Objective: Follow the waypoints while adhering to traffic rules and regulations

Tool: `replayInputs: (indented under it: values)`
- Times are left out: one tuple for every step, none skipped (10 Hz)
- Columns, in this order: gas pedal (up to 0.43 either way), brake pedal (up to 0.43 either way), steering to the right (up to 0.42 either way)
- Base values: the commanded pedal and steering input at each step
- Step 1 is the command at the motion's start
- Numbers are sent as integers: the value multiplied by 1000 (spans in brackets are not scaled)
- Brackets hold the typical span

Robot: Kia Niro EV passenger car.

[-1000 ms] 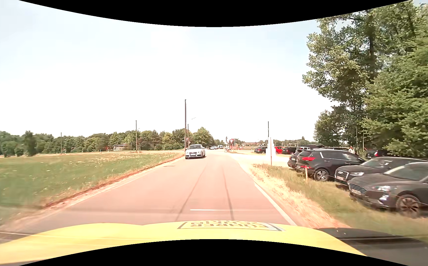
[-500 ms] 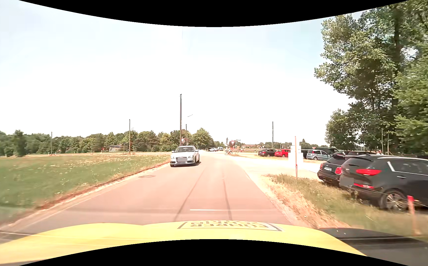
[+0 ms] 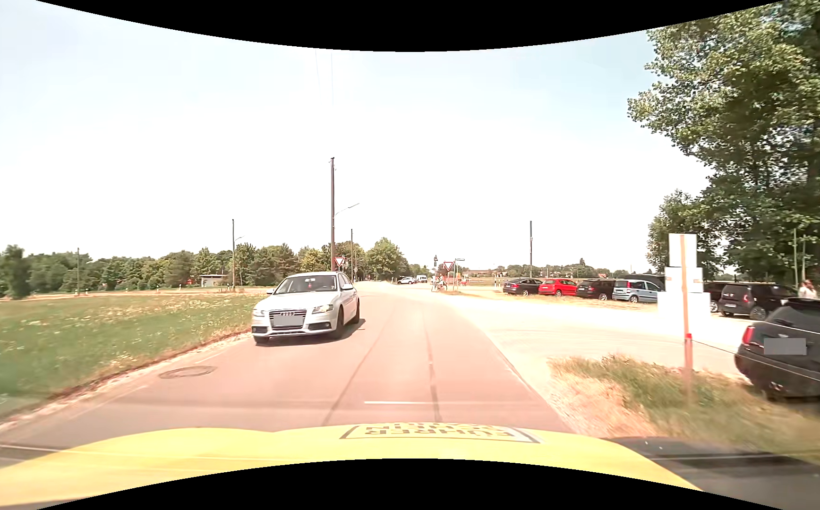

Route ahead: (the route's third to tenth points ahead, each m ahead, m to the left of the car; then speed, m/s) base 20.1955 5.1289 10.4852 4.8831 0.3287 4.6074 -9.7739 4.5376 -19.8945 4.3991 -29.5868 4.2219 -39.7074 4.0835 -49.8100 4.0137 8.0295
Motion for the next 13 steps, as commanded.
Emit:
replayInputs:
  values:
    - [0, 244, 11]
    - [0, 244, 25]
    - [0, 244, 34]
    - [0, 250, 49]
    - [0, 256, 72]
    - [0, 256, 111]
    - [0, 256, 140]
    - [0, 256, 163]
    - [0, 256, 180]
    - [0, 244, 195]
    - [0, 232, 221]
    - [0, 213, 244]
    - [0, 213, 262]
